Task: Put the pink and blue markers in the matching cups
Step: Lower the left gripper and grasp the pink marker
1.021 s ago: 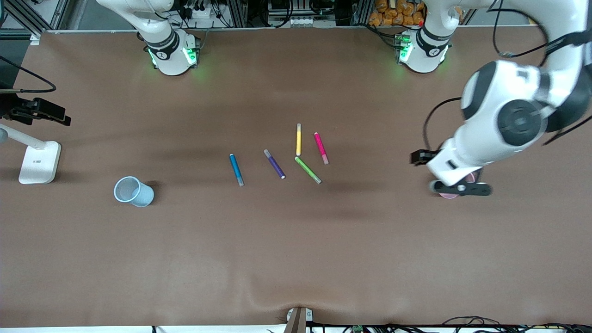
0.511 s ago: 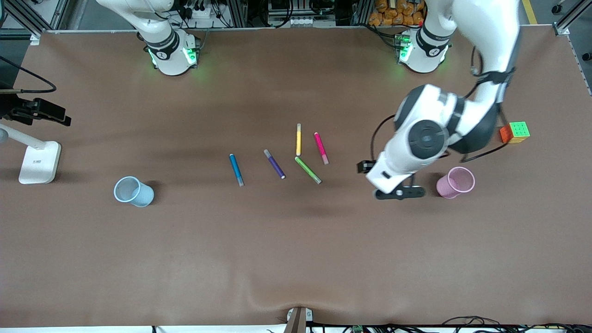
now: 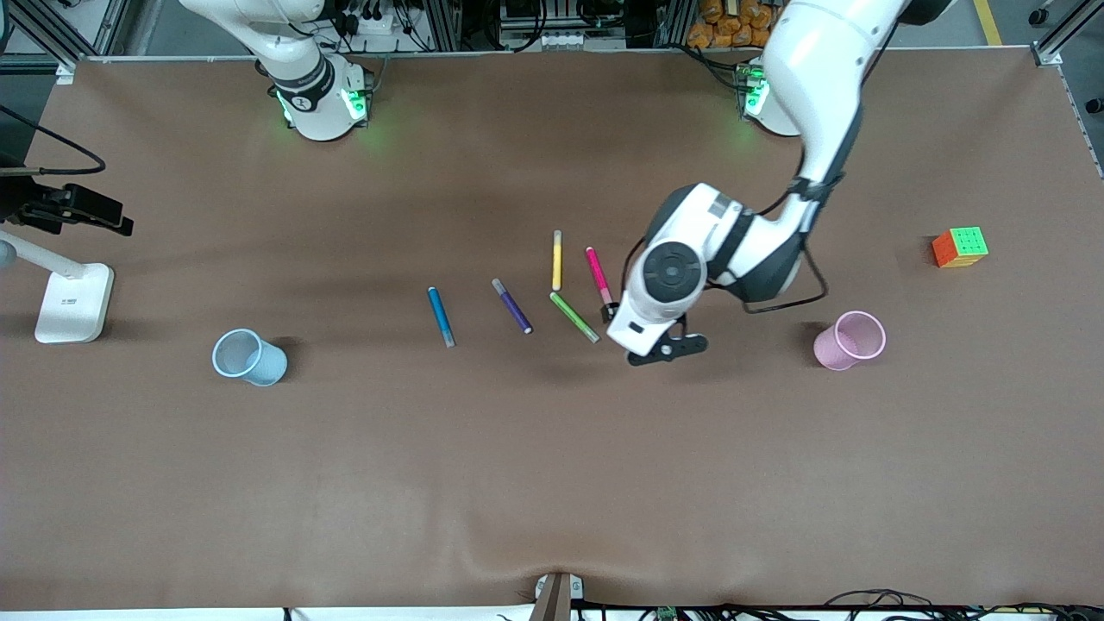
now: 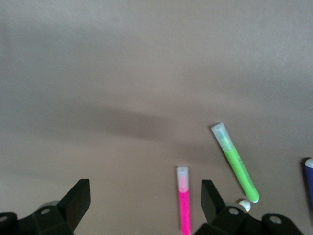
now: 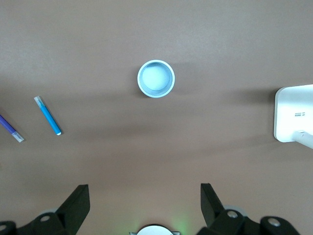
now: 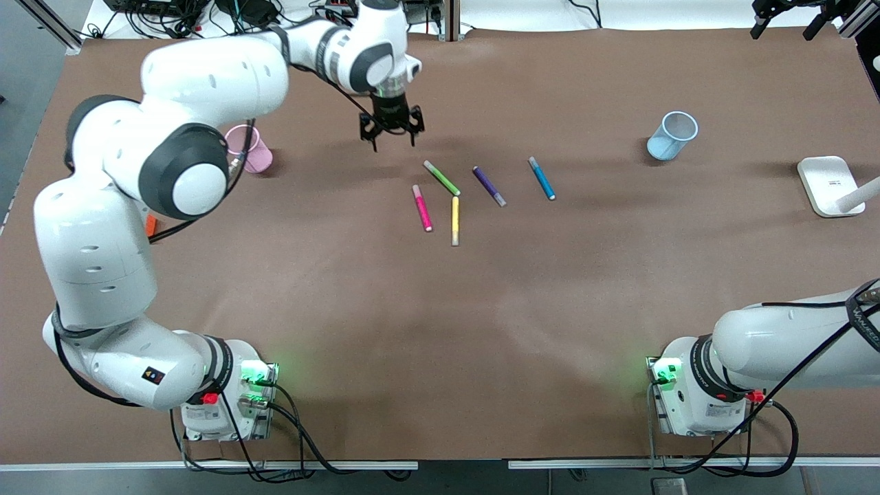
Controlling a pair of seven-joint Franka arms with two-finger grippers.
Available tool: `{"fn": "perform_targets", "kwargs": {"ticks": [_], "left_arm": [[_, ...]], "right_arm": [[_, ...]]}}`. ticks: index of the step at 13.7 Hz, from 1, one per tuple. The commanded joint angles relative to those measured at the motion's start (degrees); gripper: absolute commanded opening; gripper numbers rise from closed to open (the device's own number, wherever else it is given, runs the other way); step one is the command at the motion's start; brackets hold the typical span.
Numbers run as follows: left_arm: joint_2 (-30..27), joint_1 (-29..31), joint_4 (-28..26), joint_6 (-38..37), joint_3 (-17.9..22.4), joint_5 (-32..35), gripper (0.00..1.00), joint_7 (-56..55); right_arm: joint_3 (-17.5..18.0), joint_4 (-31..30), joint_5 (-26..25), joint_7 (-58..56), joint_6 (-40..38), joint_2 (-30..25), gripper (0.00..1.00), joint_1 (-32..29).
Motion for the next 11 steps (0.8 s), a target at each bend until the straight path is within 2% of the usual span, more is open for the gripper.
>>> {"fn": "perform_targets", "kwargs": {"ticks": [1,3,8,11], "left_arm": [[-0.27,-1.64,-4.45,6.27,0.45,-0.14,1.00,-4.50],[-0.10,-2.60,-6.30,9.00,0.45,-0.14,1.00,-4.95],[2.18,-4.45,-6.92,11.57,0.45,-0.13,0.76,-8.64],[3.15,-4.89,-6.92,11.74,0.45,-0.22,0.75,-9.78]], "right_arm": [[0.82,-0.14,0.55,-0.32,0.21,-0.18,1.00,-1.24],[0.82,-0.14,0.55,-0.32,0.21,-0.18,1.00,-1.24],[0.82,-0.14,0.55,-0.32,0.21,-0.18,1.00,-1.24],[0.82,-0.14,0.55,-0.32,0.21,-0.18,1.00,-1.24]]}}
